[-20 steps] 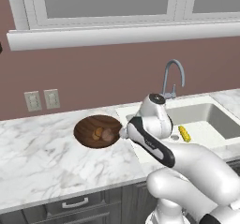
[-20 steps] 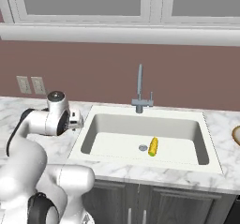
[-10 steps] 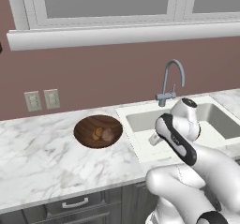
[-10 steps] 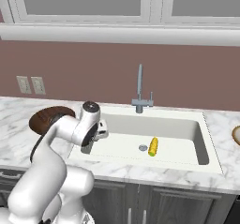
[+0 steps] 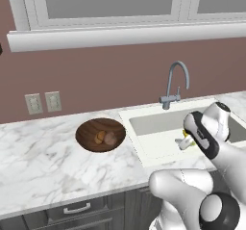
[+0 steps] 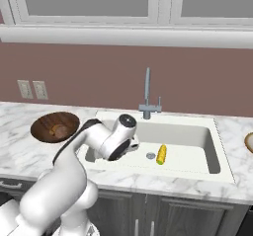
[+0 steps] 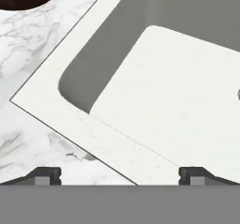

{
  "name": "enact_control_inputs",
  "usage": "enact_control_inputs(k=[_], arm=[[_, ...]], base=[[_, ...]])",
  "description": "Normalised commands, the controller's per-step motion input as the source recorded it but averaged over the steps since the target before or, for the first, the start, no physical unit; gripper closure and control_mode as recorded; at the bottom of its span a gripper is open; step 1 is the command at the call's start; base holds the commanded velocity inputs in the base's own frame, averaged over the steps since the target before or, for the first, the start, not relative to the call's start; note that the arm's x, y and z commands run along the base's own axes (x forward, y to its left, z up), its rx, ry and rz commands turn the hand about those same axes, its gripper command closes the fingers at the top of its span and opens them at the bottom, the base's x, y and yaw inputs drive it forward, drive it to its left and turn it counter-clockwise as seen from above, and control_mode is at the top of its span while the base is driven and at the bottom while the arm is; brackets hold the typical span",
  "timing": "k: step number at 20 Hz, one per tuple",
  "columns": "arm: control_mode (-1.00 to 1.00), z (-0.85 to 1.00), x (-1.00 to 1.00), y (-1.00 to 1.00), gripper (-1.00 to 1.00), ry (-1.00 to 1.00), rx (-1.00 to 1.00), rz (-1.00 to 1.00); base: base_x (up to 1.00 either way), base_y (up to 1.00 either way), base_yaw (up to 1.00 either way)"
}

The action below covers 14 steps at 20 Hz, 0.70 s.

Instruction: Pick the potatos from the cabinet and place them in one bowl. Pick the corn from the sink and place it in the other bowl.

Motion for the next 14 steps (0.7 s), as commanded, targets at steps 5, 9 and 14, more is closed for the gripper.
enact_control_inputs(k=[5, 9, 14], arm=[[-1.0, 0.0, 0.3, -0.59, -1.0, 0.01, 0.0, -0.25], [-1.0, -0.15, 0.71, -0.71, -1.0, 0.08, 0.0, -0.34], [-1.0, -0.04, 0.68, -0.55, -1.0, 0.04, 0.0, -0.16]], base=[[0.0, 0.0, 0.0], [0.0, 0.0, 0.0], [0.0, 0.0, 0.0]])
